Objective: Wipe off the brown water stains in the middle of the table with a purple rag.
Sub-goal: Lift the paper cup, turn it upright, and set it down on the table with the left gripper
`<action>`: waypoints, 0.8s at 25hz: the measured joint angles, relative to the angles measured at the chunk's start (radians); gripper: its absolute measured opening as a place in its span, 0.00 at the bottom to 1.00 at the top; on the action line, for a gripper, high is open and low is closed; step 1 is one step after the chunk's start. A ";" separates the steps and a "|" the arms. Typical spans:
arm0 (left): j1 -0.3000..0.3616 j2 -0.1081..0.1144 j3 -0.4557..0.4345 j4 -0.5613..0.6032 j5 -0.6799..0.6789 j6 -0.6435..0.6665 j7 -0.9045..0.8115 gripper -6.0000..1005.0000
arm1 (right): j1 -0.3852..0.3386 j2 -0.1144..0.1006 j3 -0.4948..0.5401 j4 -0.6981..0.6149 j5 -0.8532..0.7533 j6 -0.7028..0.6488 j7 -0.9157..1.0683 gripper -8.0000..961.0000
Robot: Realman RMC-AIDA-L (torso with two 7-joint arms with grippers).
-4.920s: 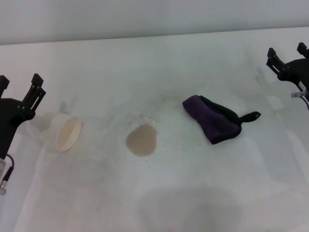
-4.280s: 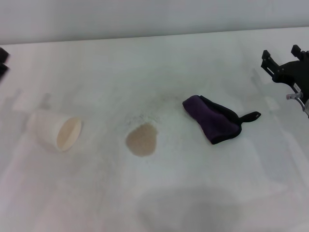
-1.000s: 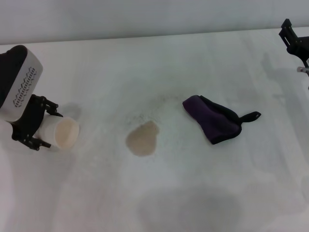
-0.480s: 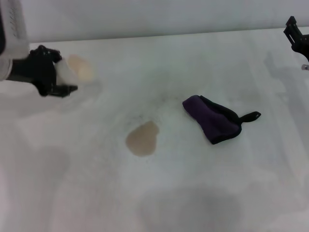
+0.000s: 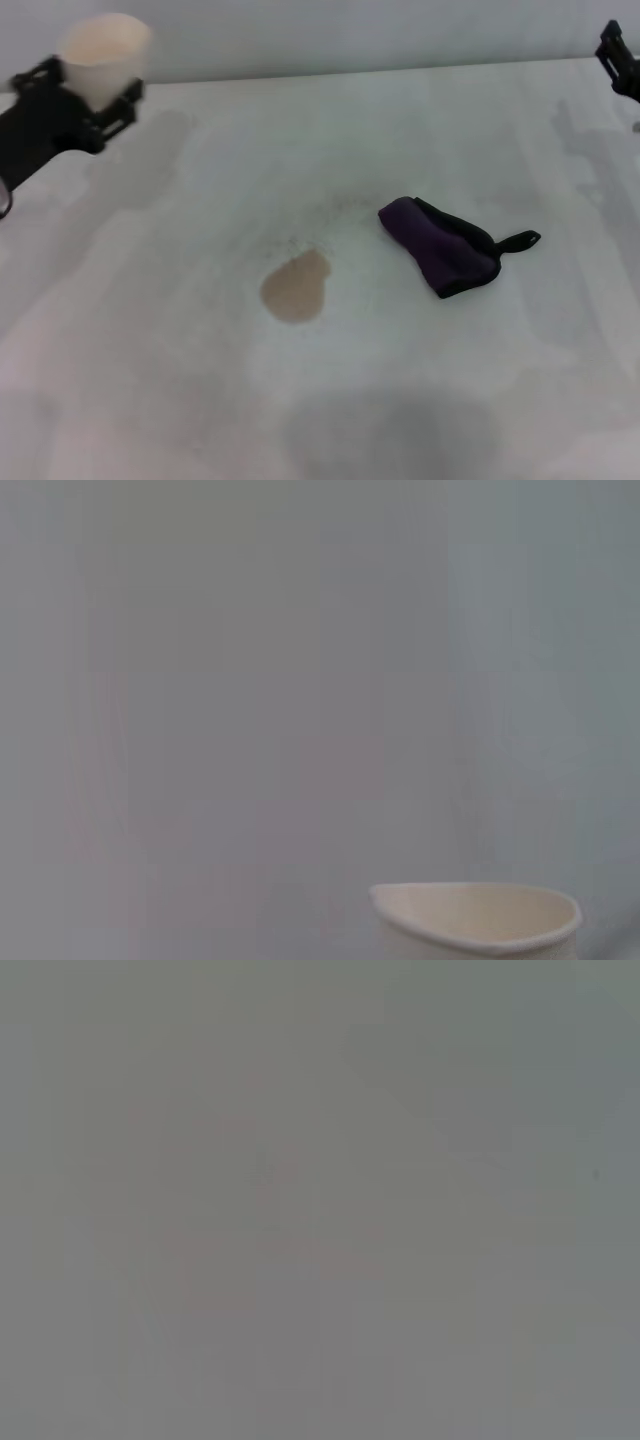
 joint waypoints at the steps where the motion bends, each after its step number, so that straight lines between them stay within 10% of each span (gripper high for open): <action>1: 0.033 0.000 0.000 0.048 -0.067 0.000 0.047 0.67 | 0.003 0.000 0.000 -0.002 0.000 0.000 0.009 0.88; 7: 0.231 -0.011 -0.001 0.354 -0.422 -0.006 0.221 0.67 | 0.027 0.000 -0.005 -0.027 -0.068 0.000 0.049 0.88; 20: 0.246 -0.015 -0.001 0.486 -0.616 -0.214 0.239 0.67 | 0.040 0.003 -0.007 -0.028 -0.214 0.023 0.123 0.88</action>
